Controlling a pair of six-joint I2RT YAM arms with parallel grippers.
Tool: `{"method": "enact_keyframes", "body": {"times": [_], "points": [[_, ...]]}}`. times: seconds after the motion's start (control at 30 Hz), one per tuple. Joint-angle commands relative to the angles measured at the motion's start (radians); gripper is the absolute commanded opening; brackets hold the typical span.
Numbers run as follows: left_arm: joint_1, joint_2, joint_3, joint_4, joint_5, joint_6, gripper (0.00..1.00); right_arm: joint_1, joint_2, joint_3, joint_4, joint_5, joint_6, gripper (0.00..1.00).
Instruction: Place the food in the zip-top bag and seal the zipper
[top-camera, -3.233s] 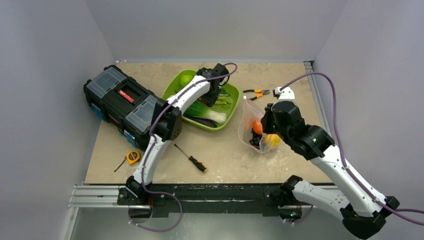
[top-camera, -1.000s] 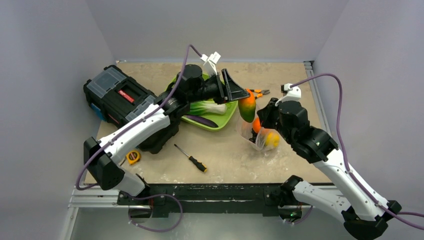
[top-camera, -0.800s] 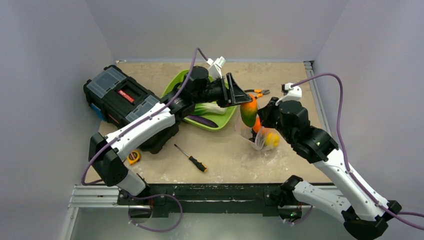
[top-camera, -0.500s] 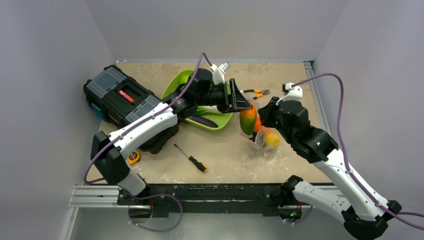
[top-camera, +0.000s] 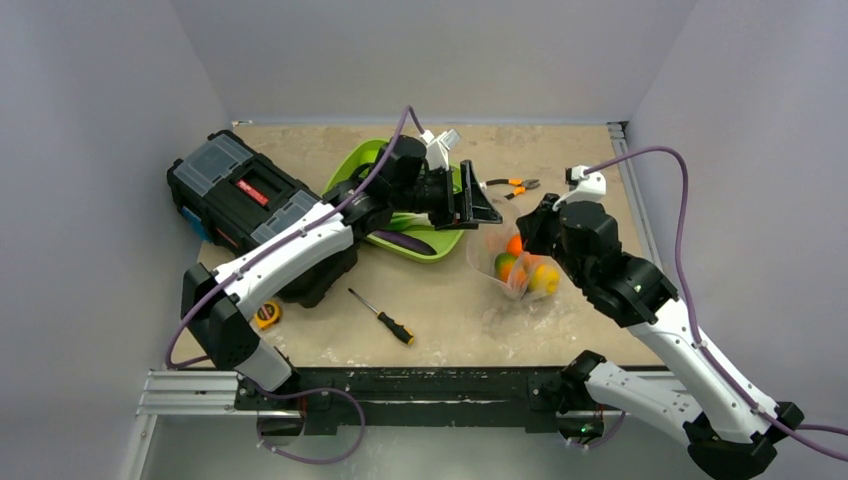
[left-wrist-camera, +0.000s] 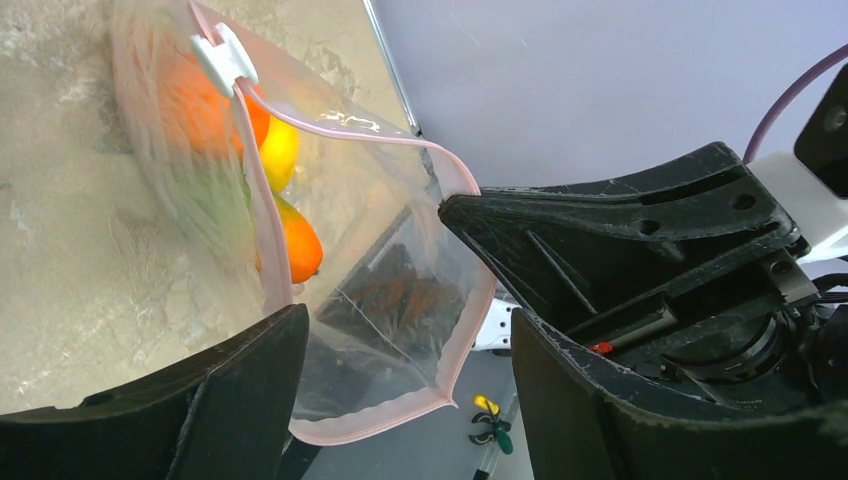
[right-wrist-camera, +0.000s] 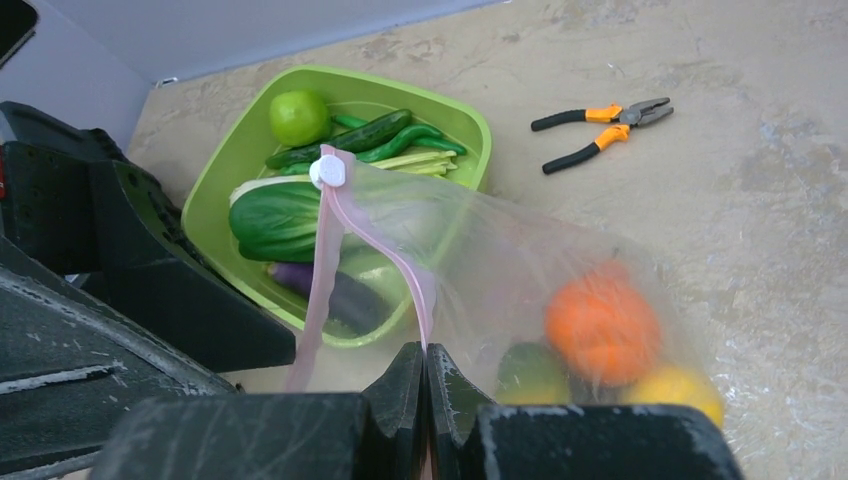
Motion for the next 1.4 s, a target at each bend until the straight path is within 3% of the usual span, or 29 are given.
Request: {"method": "enact_keyframes", "body": {"times": [0.0, 0.3, 0.7, 0.87, 1.03, 1.37], "points": [[-0.004, -0.043, 0.077, -0.039, -0.037, 0.088, 0.73, 0.005, -0.026, 0.026, 0.035, 0.027, -0.01, 0.0], [-0.004, -0.158, 0.082, -0.079, -0.233, 0.304, 0.73, 0.005, -0.026, 0.032, 0.028, 0.036, -0.021, 0.0], [0.0, -0.236, 0.039, -0.068, -0.794, 0.576, 0.89, 0.005, -0.031, 0.055, -0.021, 0.055, -0.05, 0.0], [0.048, -0.152, 0.07, -0.097, -0.955, 0.53, 0.93, 0.004, -0.037, 0.065, -0.056, 0.054, -0.059, 0.0], [0.11, -0.027, 0.114, -0.113, -0.979, 0.478, 0.93, 0.005, -0.031, 0.084, -0.095, 0.046, -0.061, 0.0], [0.188, 0.273, 0.266, -0.135, -1.035, 0.533, 0.93, 0.004, -0.014, 0.095, -0.161, 0.022, -0.07, 0.0]]}}
